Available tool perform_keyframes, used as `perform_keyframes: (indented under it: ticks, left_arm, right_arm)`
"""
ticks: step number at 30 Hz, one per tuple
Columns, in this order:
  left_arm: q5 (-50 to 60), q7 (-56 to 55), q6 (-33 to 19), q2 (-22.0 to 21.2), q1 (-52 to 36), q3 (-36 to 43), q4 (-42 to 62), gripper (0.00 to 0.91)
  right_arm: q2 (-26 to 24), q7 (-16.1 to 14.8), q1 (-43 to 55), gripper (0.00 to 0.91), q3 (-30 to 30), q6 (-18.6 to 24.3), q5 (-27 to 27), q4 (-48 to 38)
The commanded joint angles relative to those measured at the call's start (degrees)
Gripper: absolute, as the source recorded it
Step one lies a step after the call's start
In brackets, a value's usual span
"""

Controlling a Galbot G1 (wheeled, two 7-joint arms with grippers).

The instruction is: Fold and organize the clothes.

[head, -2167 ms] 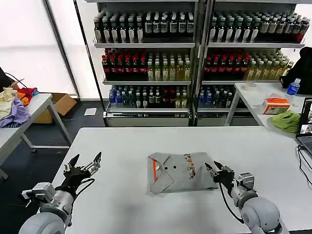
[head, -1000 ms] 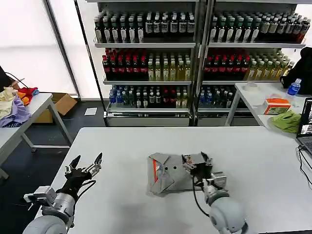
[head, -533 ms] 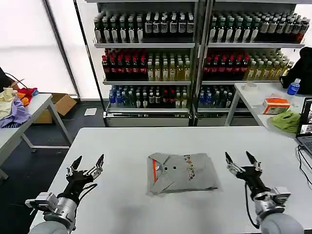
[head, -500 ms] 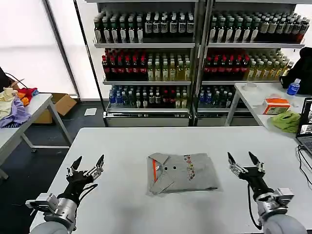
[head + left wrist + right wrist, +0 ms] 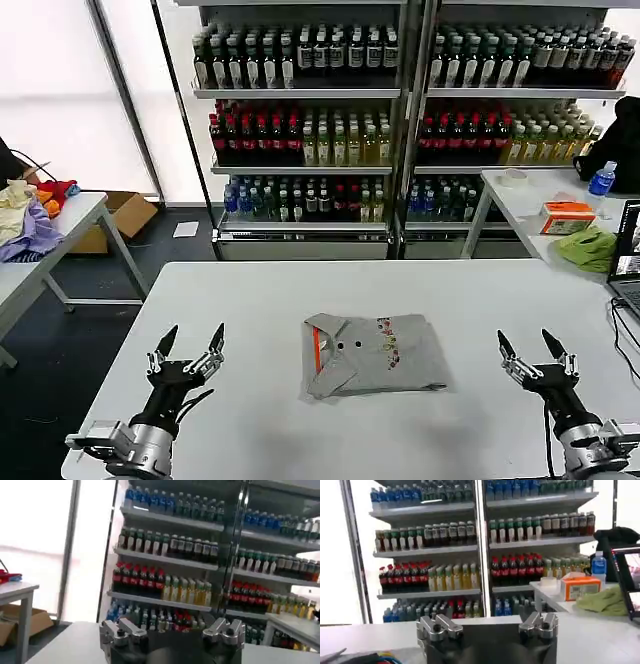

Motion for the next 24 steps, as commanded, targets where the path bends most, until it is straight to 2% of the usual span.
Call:
perform_keyframes:
  ticks: [1,4,24]
  left_arm:
    - [2.48,0.00,-5.32,-1.25,1.85,1.62,1.75,0.907]
    - [2.65,0.06,-5.40,-1.31,1.96,1.88,2.20,0.907]
    - [2.64,0.52,-4.99,-1.03,2.44,1.30,1.31,0.907]
  right_arm:
    - [1.28,-2.61,-2.42,0.907,1.45,2.27,1.51,-0.62]
    - [1.55,-2.72,-1.92,0.907,0.83,3.15,0.87,-2.42]
    - [1.63,-2.79,-1.87,0.907,0.39,2.26,1.68,-0.96]
